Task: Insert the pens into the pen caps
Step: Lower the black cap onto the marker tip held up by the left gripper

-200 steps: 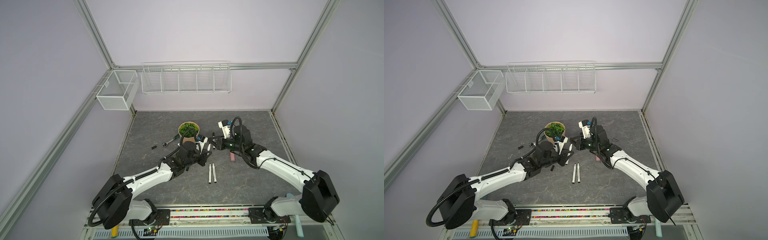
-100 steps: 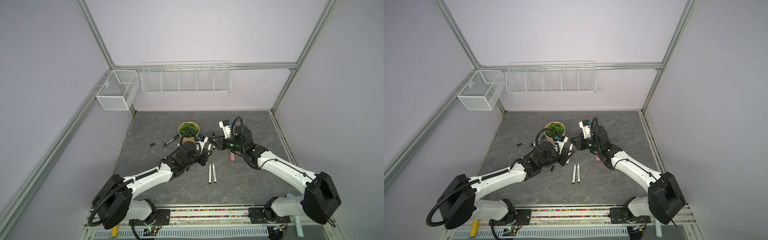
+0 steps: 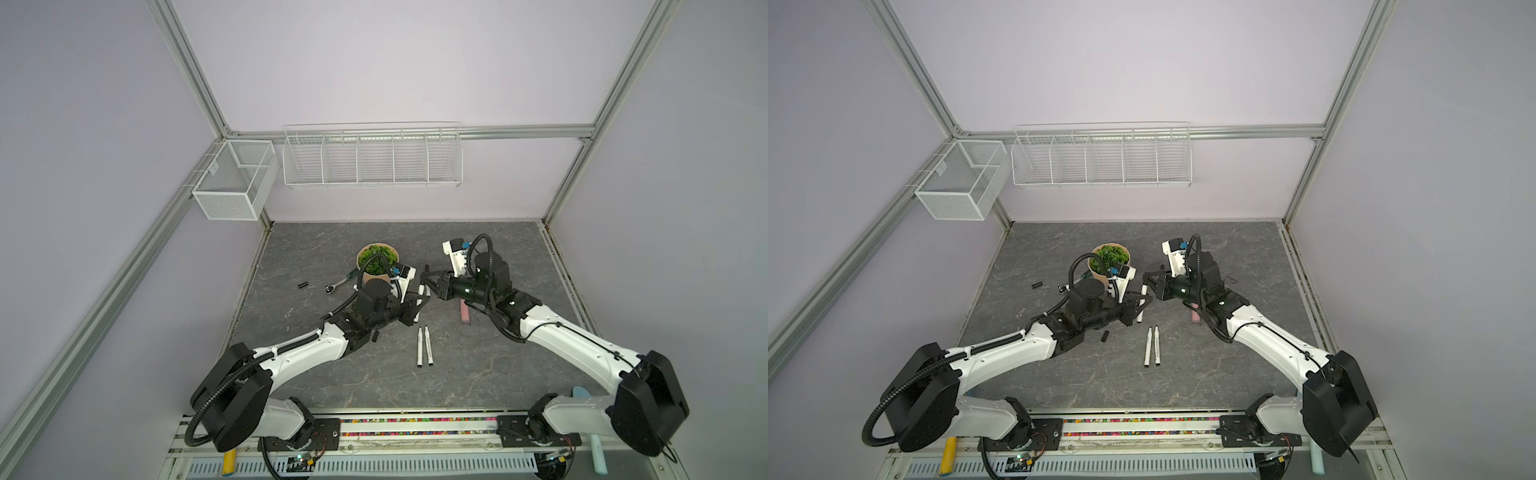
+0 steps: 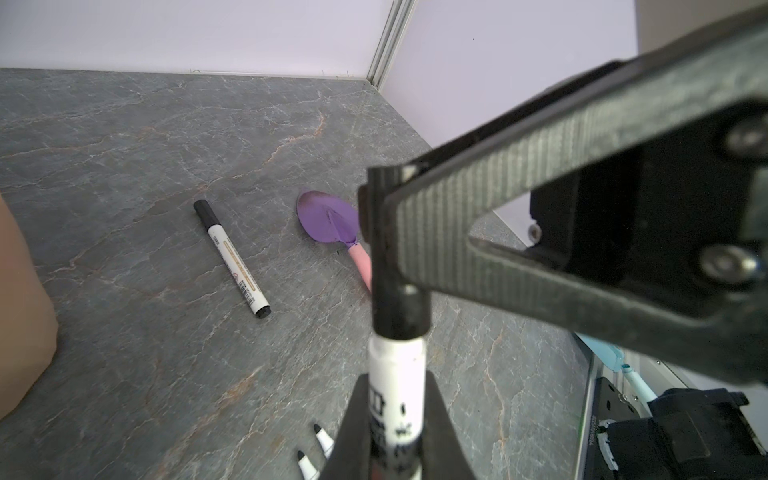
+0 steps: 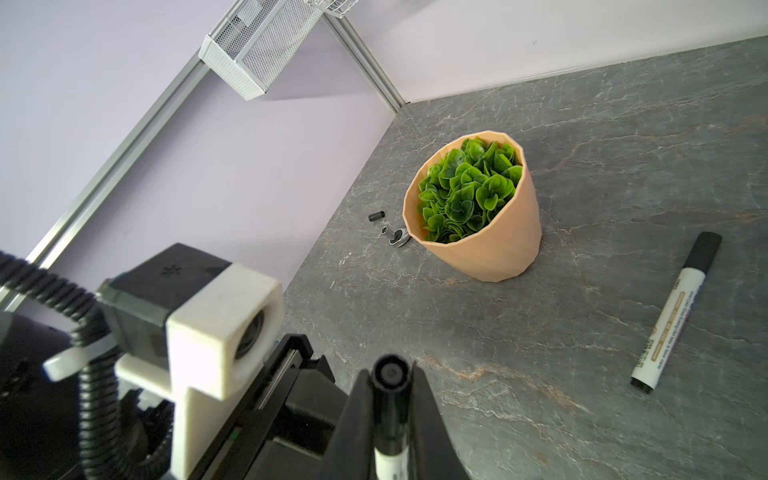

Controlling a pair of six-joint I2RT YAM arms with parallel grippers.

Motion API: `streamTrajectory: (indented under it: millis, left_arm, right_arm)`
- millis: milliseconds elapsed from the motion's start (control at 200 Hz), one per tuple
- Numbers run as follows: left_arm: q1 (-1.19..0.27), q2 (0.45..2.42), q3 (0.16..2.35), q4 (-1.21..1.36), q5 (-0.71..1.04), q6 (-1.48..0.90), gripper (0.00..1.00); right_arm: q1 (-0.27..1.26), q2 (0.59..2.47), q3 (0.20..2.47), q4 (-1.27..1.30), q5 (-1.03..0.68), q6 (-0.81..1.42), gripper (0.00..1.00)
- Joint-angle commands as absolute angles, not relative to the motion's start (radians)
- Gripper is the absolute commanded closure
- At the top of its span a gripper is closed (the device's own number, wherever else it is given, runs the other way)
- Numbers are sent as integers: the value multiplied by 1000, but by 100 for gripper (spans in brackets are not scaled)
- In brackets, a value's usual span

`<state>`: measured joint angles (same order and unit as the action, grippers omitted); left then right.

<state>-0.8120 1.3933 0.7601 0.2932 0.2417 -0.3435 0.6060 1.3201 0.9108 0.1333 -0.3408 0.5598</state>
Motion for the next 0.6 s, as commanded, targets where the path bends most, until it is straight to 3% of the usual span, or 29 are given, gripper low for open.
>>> streamTrajectory:
  millis: [0,110,285,595]
  left_arm:
    - [-778,1415,824,322,159,-344,100]
    - [-778,1413,815,323,132,-330,100]
    - [-785,1398,784,338,95,-316,100]
    - [-844,1387,742,327,35,-240,100]
  right_arm:
    - [624,1308,918,-6,-471,499,79]
    - [623,1303,929,-42,-475,473,65]
    - [616,1280,929,-41,-434,473,55]
    - [597,1229,938,-36,-317,469,52]
